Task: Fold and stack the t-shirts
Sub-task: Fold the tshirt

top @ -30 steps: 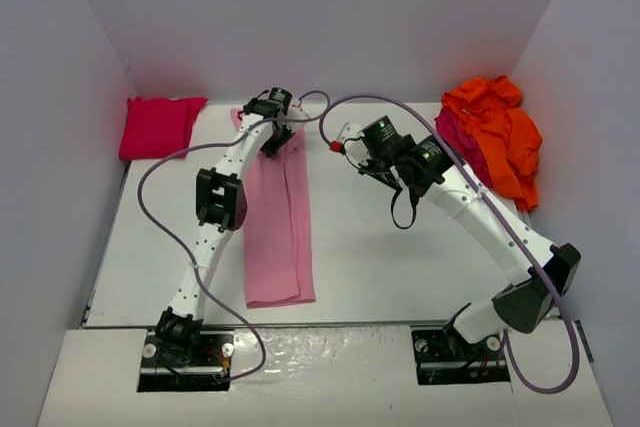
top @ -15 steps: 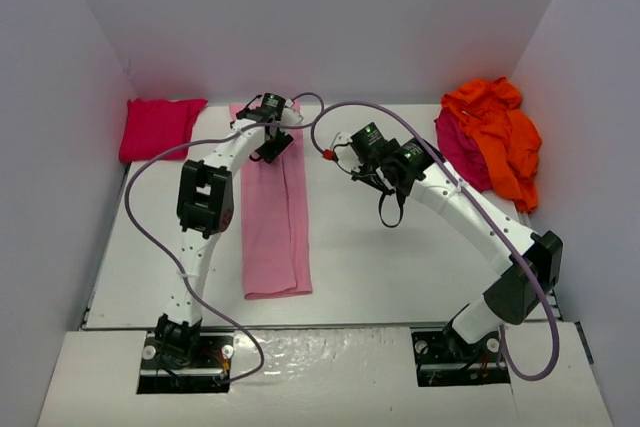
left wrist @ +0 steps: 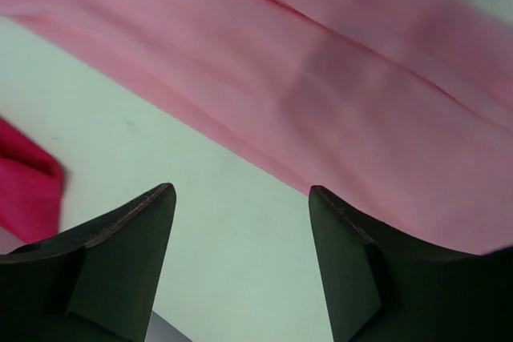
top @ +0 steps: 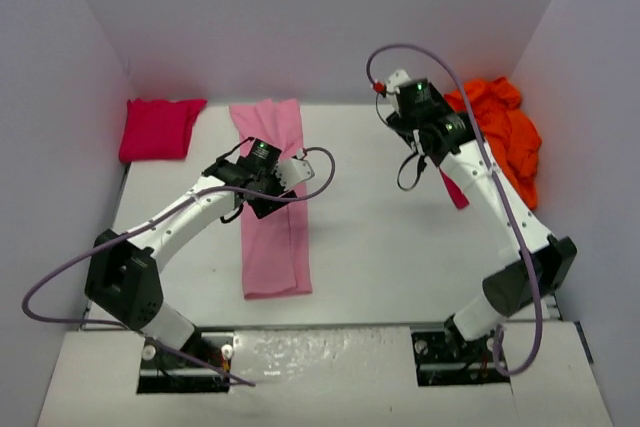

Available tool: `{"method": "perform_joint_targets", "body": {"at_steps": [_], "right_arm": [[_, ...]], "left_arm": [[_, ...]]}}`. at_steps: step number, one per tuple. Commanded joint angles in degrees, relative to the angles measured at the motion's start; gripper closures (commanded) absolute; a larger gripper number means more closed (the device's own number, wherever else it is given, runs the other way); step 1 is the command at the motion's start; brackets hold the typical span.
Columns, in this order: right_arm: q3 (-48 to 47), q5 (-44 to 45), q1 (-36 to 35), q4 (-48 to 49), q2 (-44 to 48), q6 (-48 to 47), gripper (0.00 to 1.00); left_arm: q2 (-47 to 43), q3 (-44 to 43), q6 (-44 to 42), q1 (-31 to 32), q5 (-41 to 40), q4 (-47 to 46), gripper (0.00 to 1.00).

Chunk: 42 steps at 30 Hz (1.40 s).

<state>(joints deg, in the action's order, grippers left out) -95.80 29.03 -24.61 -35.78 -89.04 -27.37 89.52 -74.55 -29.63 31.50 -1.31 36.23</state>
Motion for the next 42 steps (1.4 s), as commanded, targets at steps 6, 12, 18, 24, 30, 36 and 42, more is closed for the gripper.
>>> {"method": "perform_joint_targets", "body": {"at_steps": [6,12,18,24,30,36,42], "right_arm": [[0.4,4.9,8.0,8.0,-2.8,3.2,0.42],[2.9,6.0,8.5,8.3,-1.6,2.9,0.41],[3.9,7.1,9.2,8.6,-1.8,2.7,0.4],[4.8,6.9,9.7,8.7,-2.3,2.3,0.4],[6.0,6.5,9.9,8.9,-2.5,2.6,0.39],[6.2,5.9,10.0,9.0,-2.5,2.6,0.39],[7.2,5.2,10.0,9.1,-2.8,3.0,0.39]], "left_arm": [[-9.9,23.7,1.8,14.5,1.3,-1.6,0.29],[-11.4,23.9,2.7,17.5,4.8,0.3,0.23],[-14.6,21.7,2.9,17.5,7.3,6.0,0.18],[-14.3,16.6,4.5,17.8,14.6,12.1,0.15],[-10.9,15.7,3.8,19.4,16.0,12.5,0.14],[-6.9,14.3,3.5,19.9,17.7,12.8,0.14],[-1.0,12.8,3.3,20.2,18.2,11.8,0.14]]}}
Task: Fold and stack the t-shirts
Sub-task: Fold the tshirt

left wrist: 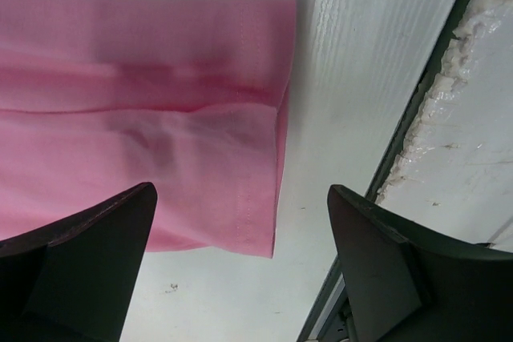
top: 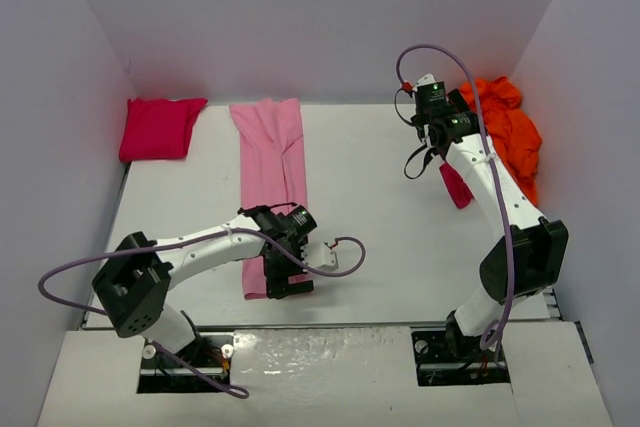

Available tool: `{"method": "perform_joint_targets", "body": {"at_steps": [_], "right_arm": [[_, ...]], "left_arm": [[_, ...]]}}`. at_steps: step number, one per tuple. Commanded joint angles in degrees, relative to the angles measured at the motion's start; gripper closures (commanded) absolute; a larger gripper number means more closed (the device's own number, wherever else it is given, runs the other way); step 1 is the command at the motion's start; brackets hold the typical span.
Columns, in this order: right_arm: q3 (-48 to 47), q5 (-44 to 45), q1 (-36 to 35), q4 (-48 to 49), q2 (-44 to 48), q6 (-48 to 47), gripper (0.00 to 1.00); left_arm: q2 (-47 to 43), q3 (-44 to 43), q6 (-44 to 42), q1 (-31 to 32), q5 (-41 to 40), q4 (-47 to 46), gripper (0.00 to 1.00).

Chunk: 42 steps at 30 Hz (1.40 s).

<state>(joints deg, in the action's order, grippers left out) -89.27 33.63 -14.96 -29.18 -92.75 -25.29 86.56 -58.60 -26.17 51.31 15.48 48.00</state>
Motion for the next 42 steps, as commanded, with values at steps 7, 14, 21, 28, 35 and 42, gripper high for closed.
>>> {"method": "perform_joint_targets", "body": {"at_steps": [7,14,21,28,35,42], "right_arm": [[2.7,0.3,0.4,2.5,2.1,0.8,0.39],[3.6,0.1,0.4,2.5,2.7,0.7,0.39],[4.7,0.1,0.4,2.6,2.9,0.6,0.39],[4.8,0.1,0.4,2.7,3.4,0.5,0.38],[4.2,-0.3,0.4,2.8,3.5,0.6,0.37],[4.6,-0.7,0.4,2.7,4.3,0.6,0.36]], "left_arm": [[6.1,-3.0,0.9,0.6,0.4,-3.2,0.14],[8.9,-2.2,1.8,1.5,-0.9,-5.3,0.15],[13.8,-2.0,3.2,4.1,-3.1,-8.1,0.18],[20.0,-3.8,5.1,6.5,-5.3,-8.5,0.32],[22.0,-4.8,6.4,7.0,-7.3,-8.1,0.41],[23.1,-5.3,6.5,7.1,-7.8,-7.7,1.0]]}}
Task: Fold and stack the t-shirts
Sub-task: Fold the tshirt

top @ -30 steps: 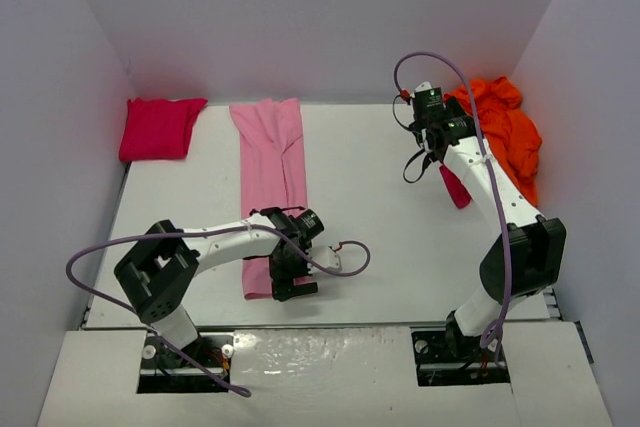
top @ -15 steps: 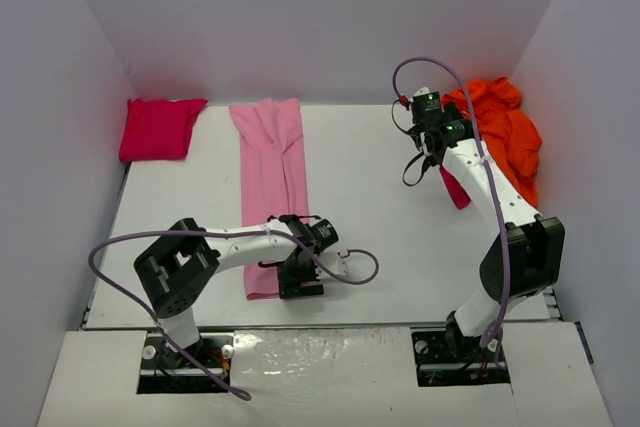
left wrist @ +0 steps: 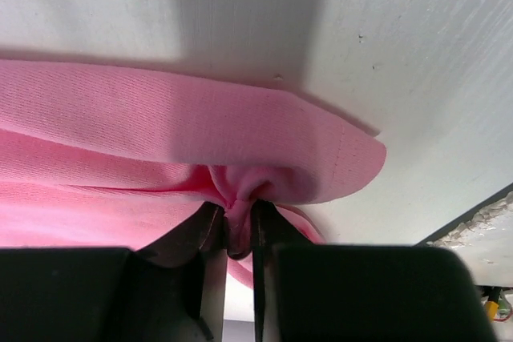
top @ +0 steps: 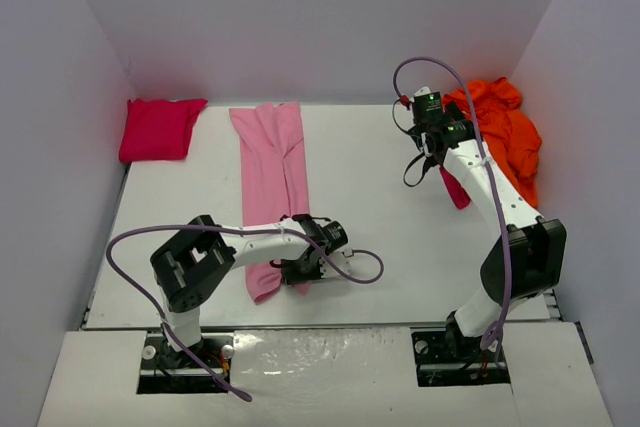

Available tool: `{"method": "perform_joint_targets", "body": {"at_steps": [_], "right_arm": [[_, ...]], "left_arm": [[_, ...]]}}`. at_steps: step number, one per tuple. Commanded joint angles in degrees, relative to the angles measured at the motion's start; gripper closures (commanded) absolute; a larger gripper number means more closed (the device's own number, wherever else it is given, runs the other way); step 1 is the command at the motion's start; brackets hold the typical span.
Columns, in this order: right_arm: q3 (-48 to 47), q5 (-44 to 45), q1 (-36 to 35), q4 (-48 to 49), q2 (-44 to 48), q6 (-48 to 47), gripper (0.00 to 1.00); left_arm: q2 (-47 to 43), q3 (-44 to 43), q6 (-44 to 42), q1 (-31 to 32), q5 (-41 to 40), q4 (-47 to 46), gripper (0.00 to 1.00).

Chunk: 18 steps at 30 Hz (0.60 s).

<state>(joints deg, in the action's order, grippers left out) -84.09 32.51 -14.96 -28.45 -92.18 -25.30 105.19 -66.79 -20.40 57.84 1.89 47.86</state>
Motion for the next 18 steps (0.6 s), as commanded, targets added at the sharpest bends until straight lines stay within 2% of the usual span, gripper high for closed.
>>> {"method": "perform_joint_targets", "body": {"at_steps": [1,6,11,15,18], "right_arm": [[-0.5,0.4,0.4,2.0,3.8,0.6,0.36],[-0.1,-0.4,0.3,2.1,3.8,0.6,0.37],[-2.1,-1.5,-0.3,2.0,2.4,1.4,0.37],[-2.2,-1.3,-1.2,2.0,0.9,1.7,0.38],[-2.0,-1.2,-1.6,2.0,0.4,1.6,0.38]], "left_arm": [[4.2,3.2,0.5,0.6,5.8,-7.6,1.0],[-0.2,2.3,-1.9,1.3,4.9,-4.6,1.0],[-4.2,-4.2,-4.6,7.0,1.9,7.0,1.0],[-5.5,-10.4,-4.8,9.7,6.0,17.0,1.0],[-6.3,-10.8,-5.3,10.5,11.2,19.5,1.0]]}}
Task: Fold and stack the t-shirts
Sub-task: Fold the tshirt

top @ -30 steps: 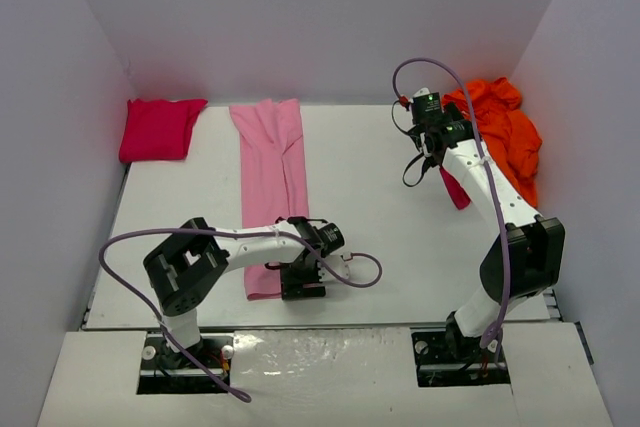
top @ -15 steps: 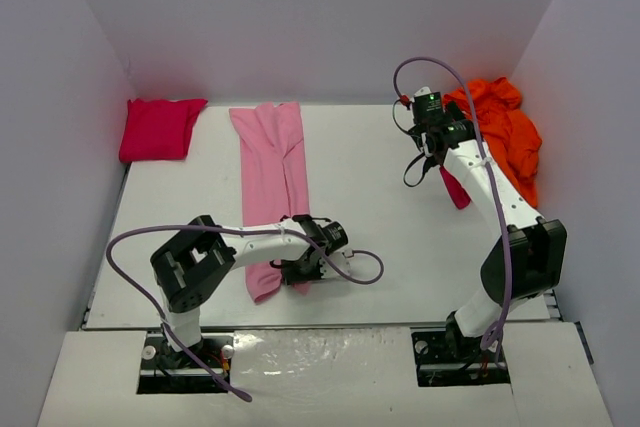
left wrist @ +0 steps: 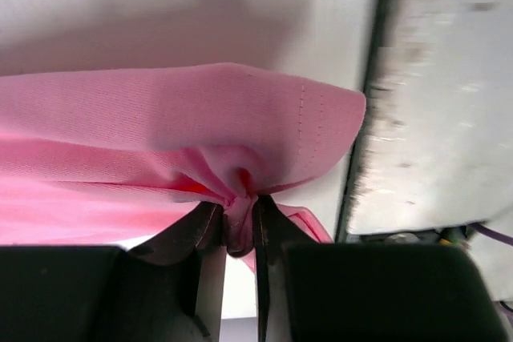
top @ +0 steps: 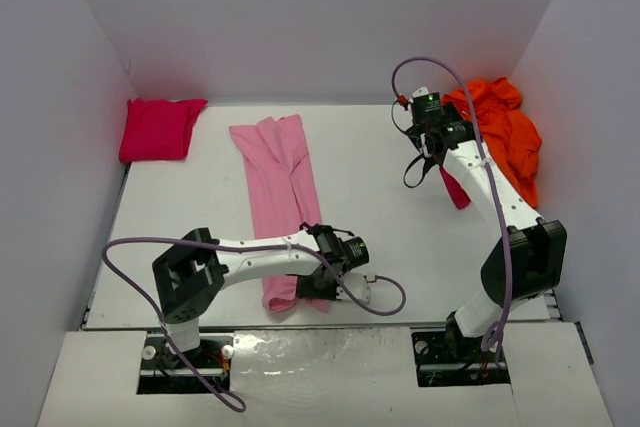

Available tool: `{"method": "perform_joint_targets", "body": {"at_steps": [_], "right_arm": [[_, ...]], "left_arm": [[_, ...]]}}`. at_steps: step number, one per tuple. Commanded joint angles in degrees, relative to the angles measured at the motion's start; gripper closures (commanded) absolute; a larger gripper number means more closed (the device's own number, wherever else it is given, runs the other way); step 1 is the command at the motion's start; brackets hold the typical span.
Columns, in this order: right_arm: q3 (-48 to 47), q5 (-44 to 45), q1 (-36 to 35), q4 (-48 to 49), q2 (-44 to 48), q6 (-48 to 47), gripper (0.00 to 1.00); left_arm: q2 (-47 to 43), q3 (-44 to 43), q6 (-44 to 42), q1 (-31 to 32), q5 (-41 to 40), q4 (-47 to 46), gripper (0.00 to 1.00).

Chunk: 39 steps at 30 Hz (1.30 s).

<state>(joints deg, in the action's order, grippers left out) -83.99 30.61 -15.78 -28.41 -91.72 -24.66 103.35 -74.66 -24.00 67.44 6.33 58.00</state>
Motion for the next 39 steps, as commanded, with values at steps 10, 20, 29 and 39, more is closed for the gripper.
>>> {"method": "perform_joint_targets", "body": {"at_steps": [10,20,29,39], "right_arm": [[-2.2,0.6,-0.7,2.0,-2.6,1.0,0.38],[-2.2,-0.3,-1.4,2.3,-4.8,1.4,0.39],[-1.1,-1.0,-1.4,2.8,-5.3,1.8,0.39],[-0.6,-1.2,-1.4,3.1,-6.2,1.9,0.42]], "left_arm": [[-5.3,-6.2,-5.4,-2.1,4.3,12.1,1.0],[-2.7,-17.6,-12.4,-20.6,-12.3,0.4,1.0],[5.9,-20.8,-18.5,-28.1,-14.9,-6.5,1.0],[13.7,-27.0,-20.1,-29.0,-14.1,-10.1,1.0]]}}
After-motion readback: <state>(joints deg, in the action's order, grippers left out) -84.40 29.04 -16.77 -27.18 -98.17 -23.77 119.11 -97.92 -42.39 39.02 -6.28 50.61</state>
